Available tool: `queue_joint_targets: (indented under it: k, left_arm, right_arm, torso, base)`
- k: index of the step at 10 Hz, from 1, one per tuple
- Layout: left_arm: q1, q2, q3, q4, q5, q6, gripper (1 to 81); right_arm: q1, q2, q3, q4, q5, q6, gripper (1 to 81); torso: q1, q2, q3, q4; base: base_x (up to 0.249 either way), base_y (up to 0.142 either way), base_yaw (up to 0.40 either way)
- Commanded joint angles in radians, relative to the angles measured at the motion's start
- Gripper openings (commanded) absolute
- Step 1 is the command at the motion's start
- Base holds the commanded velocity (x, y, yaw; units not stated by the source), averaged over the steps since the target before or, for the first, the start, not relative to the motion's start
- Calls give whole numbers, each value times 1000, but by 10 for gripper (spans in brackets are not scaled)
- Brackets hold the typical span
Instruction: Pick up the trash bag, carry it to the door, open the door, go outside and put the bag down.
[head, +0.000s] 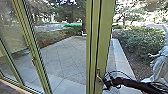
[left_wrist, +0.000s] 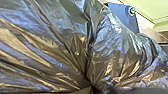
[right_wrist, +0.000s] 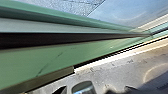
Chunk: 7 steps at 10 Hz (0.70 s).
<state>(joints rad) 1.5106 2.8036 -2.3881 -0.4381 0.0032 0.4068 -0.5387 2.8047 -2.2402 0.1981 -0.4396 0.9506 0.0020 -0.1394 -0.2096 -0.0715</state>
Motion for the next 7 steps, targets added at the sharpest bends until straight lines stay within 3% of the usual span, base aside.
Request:
queue_joint_targets:
  k: [1, 4, 7]
  left_arm:
    - [-39, -18, 7, -8, 80, 6, 10]
    - [-39, -27, 7, -10, 80, 6, 10]
    - [-37, -28, 7, -10, 80, 3, 10]
  right_arm:
    - [50, 60, -11, -66, -93, 22, 811]
    - [76, 61, -42, -66, -88, 22, 811]
    - [84, 61, -44, -65, -77, 22, 811]
  torso:
    - [0, 0, 0, 0]
    - [-1, 0, 0, 0]
    - [-1, 0, -50, -1]
  base:
    - [0, 0, 0]
    - [0, 0, 0]
    - [0, 0, 0]
